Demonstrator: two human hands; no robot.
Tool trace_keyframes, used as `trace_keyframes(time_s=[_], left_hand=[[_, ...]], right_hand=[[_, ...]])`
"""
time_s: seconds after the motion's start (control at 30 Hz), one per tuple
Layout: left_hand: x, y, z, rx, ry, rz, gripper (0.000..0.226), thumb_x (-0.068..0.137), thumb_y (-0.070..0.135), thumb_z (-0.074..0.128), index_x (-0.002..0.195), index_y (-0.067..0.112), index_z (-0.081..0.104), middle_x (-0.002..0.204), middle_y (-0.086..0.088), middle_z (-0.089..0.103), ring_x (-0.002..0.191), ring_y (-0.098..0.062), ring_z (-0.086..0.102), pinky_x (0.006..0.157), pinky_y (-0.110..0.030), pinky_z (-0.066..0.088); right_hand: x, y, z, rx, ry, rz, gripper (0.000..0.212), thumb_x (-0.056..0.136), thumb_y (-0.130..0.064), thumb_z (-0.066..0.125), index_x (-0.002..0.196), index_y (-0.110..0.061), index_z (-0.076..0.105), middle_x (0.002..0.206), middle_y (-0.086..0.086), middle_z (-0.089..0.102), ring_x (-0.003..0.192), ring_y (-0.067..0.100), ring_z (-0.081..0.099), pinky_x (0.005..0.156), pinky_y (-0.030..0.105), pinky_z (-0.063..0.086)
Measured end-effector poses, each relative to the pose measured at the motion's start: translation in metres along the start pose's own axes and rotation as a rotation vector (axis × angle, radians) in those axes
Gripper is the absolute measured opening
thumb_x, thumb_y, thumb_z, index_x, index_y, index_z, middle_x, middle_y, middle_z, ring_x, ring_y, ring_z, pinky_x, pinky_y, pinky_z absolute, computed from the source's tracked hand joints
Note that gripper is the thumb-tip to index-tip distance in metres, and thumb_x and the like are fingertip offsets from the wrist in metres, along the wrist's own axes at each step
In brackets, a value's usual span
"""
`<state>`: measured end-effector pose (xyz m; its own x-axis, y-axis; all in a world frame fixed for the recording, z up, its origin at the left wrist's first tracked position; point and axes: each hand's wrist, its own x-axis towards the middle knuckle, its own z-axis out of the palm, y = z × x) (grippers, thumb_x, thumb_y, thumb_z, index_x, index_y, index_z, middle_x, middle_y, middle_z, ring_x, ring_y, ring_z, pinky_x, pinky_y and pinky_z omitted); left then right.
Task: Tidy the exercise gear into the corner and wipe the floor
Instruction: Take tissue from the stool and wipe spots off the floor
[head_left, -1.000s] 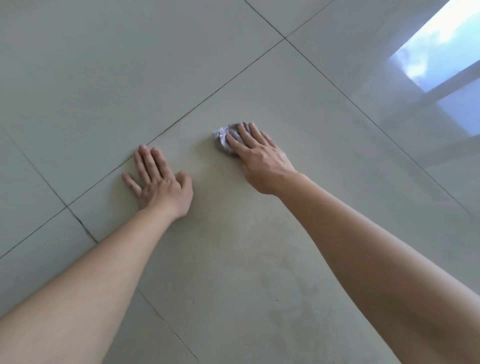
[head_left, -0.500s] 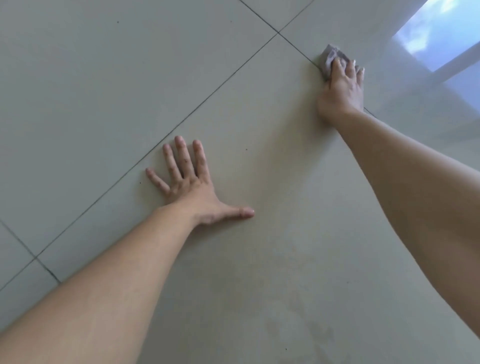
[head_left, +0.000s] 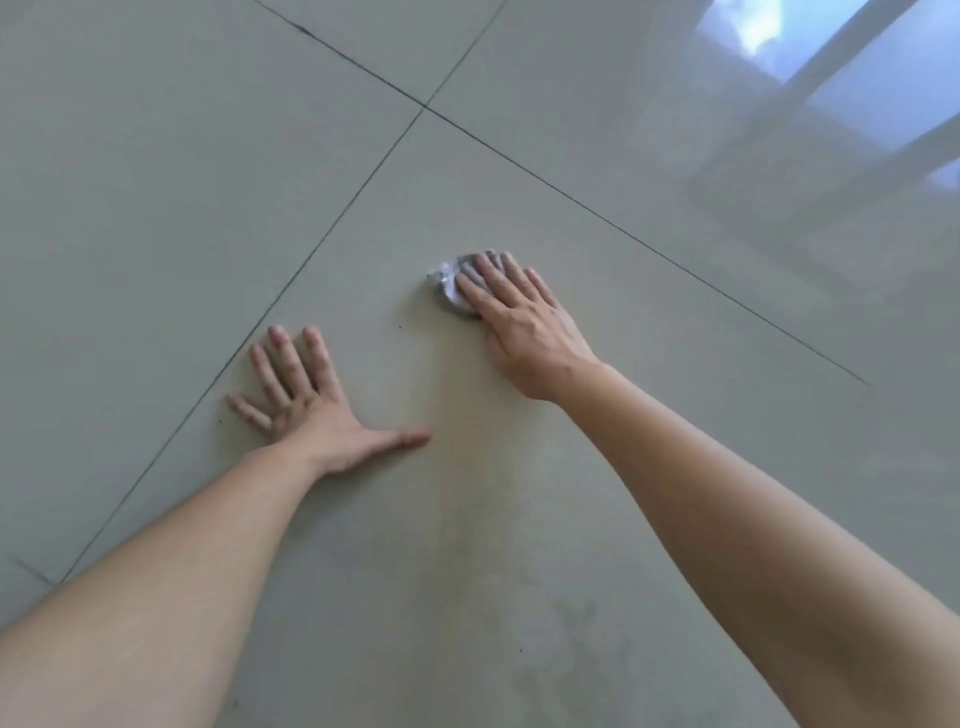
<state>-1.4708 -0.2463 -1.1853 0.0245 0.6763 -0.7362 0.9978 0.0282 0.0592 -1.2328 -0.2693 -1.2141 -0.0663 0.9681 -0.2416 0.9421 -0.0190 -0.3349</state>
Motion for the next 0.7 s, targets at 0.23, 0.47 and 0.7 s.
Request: trace_keyframes(time_s=[0.23,0.47,0.7], left_hand=[[-0.005,0.006,0.008,0.015,0.067,-0.018,0.147,0.042,0.102,0.033,0.148,0.022,-0.031,0.153,-0.006,-0.043,0.141,-0.028,-0.039,0.111,-0.066,-0.014],[-0.013,0.019,0.029,0.066,0.198,-0.059,0.122,0.072,0.089,0.034,0.155,0.013,-0.015,0.160,-0.009,-0.029,0.148,-0.029,-0.024,0.115,-0.063,-0.005],[-0.110,0.115,0.110,0.111,0.065,0.265,0.078,0.098,0.061,0.028,0.156,0.024,-0.010,0.161,-0.006,-0.026,0.151,-0.029,-0.011,0.120,-0.050,0.002]], right_hand=[[-0.180,0.153,-0.012,0.079,0.163,0.960,0.066,0.099,-0.014,0.034,0.159,-0.014,0.009,0.166,0.014,0.005,0.153,0.031,0.003,0.125,0.037,0.004],[-0.229,0.063,0.052,0.221,0.306,0.869,0.066,0.088,-0.002,0.041,0.153,-0.007,0.032,0.160,0.022,0.022,0.150,0.040,0.016,0.122,0.046,0.018],[-0.258,0.054,0.045,0.106,-0.008,0.421,0.062,0.082,-0.007,0.030,0.139,-0.010,0.053,0.145,0.018,0.052,0.134,0.041,0.048,0.108,0.045,0.043]])
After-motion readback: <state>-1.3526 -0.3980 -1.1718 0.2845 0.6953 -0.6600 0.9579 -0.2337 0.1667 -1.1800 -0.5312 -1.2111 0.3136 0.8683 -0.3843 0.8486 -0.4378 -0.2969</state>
